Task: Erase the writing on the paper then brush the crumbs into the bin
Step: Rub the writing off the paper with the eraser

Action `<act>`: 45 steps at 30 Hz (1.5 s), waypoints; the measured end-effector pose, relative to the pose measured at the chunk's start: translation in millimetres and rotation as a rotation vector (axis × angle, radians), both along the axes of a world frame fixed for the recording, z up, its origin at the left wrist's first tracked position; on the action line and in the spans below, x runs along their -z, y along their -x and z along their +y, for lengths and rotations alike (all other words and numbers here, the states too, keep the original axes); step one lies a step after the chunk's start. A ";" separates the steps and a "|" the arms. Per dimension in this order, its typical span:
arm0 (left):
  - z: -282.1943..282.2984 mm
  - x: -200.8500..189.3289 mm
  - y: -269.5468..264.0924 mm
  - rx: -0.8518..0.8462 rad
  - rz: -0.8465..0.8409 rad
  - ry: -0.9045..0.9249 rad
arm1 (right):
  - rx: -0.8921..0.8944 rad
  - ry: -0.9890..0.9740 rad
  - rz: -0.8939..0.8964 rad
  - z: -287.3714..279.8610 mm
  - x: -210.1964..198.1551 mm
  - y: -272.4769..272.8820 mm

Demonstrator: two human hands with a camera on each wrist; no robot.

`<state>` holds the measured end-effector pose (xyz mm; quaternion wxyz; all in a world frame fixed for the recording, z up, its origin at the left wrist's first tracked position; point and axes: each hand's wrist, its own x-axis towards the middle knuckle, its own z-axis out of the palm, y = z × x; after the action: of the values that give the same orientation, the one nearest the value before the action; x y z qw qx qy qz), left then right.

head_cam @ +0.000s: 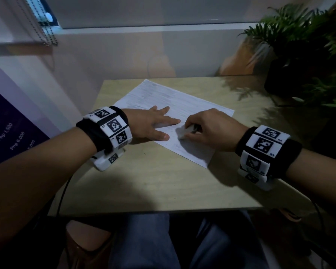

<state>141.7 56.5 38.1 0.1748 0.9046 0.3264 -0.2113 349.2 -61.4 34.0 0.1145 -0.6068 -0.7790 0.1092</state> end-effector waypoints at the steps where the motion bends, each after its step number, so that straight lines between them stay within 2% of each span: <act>1: 0.4 0.5 0.1 -0.001 0.000 0.005 | -0.048 0.032 0.022 -3.3 -1.5 2.9; 4: 0.3 0.0 0.0 0.000 0.004 0.004 | -0.067 0.122 0.097 -5.9 -5.9 5.8; 8: -0.5 -0.8 -0.6 0.001 0.003 -0.001 | 0.057 0.000 0.013 2.6 -0.1 -0.4; 13: 2.2 1.9 -0.2 0.001 0.001 0.002 | -0.080 0.135 0.096 -5.9 -4.0 8.1; 17: 2.7 2.1 -0.5 0.002 0.001 0.000 | 0.048 0.029 0.028 2.3 0.1 5.1; 19: 3.4 2.0 -0.2 0.004 0.003 0.004 | 0.005 0.010 0.028 0.2 0.6 8.4; 22: 3.3 2.1 0.0 0.007 -0.002 0.007 | -0.086 0.098 0.076 -4.7 -3.7 11.6; 27: 2.7 2.5 0.6 -0.007 -0.013 0.009 | 0.035 -0.021 -0.037 4.8 2.0 5.3; 32: 3.5 3.4 0.7 0.001 -0.014 0.012 | -0.105 0.083 0.008 -8.4 -1.5 13.8; 36: 3.2 2.7 0.7 -0.004 -0.010 0.012 | 0.003 0.052 -0.050 -2.4 -2.7 7.7; 41: 3.2 2.4 0.9 0.004 -0.010 0.013 | -0.107 0.131 0.008 -8.8 -2.7 10.1; 45: 2.0 1.7 0.5 -0.007 -0.006 0.014 | 0.044 0.002 -0.054 -2.1 -4.7 1.7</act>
<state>141.2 58.6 36.5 0.1829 0.9027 0.3277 -0.2104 347.5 -63.5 38.7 0.0952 -0.6267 -0.7680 0.0910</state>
